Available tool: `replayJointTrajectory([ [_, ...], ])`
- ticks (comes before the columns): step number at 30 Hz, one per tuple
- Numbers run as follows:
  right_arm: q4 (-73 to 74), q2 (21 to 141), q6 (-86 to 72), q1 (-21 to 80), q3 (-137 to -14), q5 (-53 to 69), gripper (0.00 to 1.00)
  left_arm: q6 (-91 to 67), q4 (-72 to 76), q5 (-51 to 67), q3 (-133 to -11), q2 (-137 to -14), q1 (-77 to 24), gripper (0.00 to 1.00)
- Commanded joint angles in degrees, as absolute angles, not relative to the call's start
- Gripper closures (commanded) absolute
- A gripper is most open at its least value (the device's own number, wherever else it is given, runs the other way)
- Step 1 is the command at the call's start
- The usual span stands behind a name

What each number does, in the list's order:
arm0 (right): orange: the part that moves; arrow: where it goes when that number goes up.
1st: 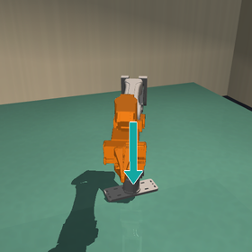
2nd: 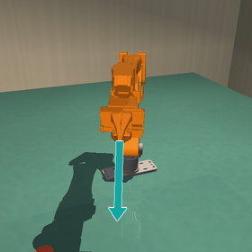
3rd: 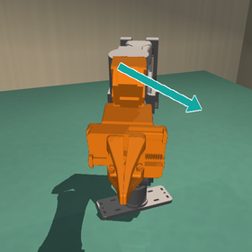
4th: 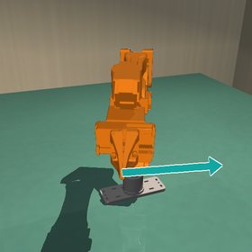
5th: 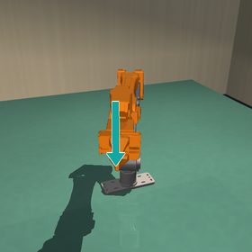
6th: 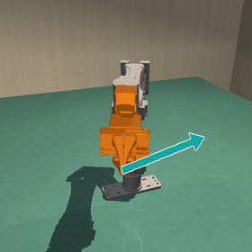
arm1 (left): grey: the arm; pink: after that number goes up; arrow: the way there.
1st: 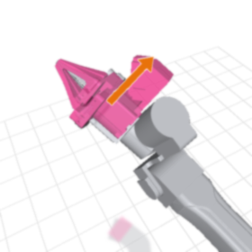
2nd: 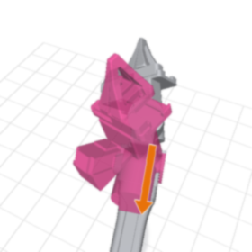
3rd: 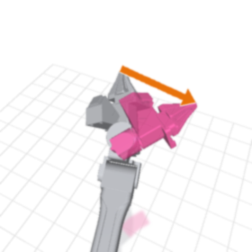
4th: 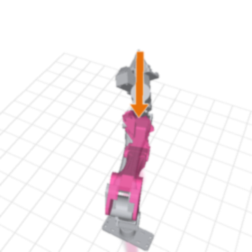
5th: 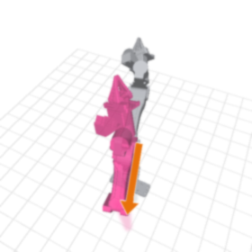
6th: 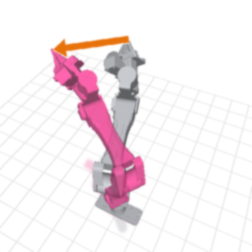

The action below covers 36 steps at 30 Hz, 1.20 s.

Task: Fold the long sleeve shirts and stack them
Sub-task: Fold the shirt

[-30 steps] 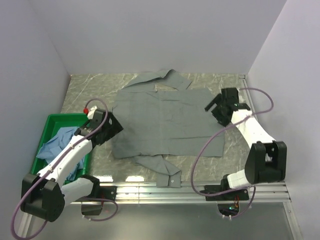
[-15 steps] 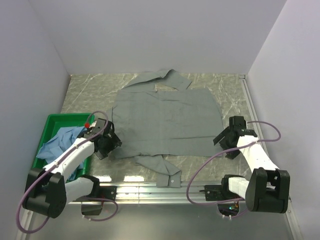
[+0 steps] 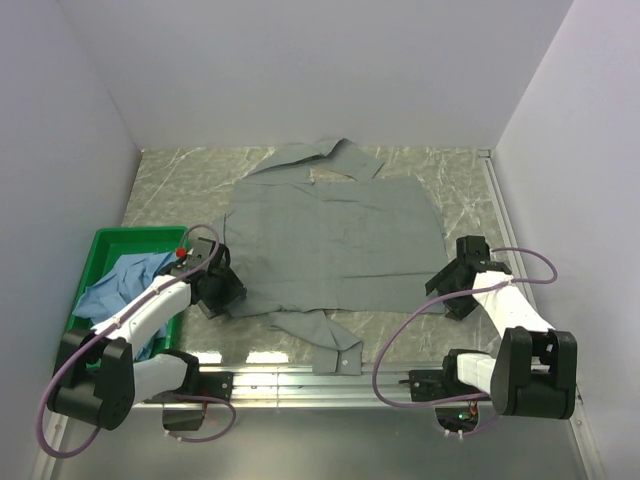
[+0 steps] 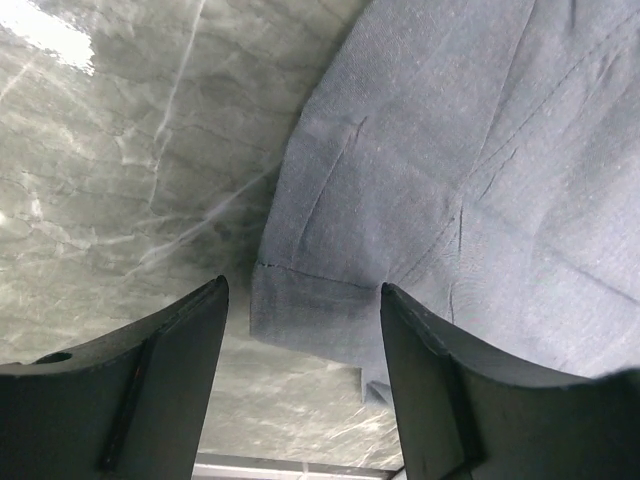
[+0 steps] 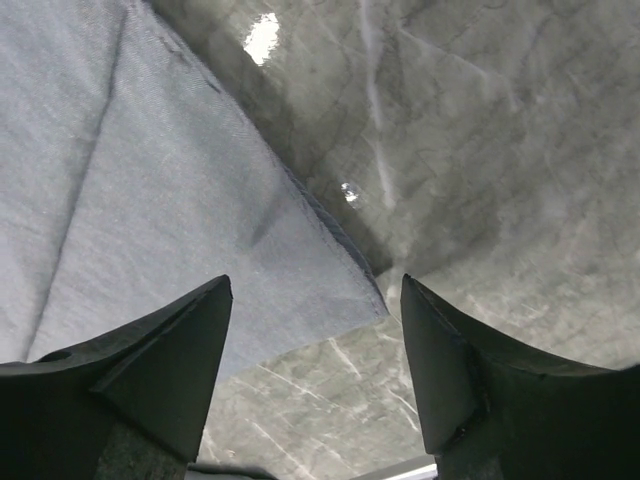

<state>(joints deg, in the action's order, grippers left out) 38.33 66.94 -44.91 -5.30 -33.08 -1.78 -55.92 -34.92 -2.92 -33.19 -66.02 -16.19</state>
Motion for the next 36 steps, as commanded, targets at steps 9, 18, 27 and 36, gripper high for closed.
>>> replayJointTrajectory([
  [9, 34.7, 67.9, -45.6, -5.6, -30.8, -0.2, 0.4, -53.6, -32.0, 1.2, -31.6, -67.1, -15.9, 0.37],
  [18, 36.5, 66.9, -44.5, -5.6, -32.4, -0.7, 0.88, -52.9, -33.6, 0.5, -32.8, -65.8, -16.0, 0.77],
  [27, 44.1, 64.9, -40.1, -5.6, -38.2, -4.7, 1.0, -51.8, -42.5, -2.5, -38.4, -61.5, -16.0, 0.99],
  [36, 51.4, 62.0, -36.7, -5.6, -46.9, -6.1, 1.0, -48.9, -51.8, -4.7, -46.2, -59.9, -15.7, 0.94],
])
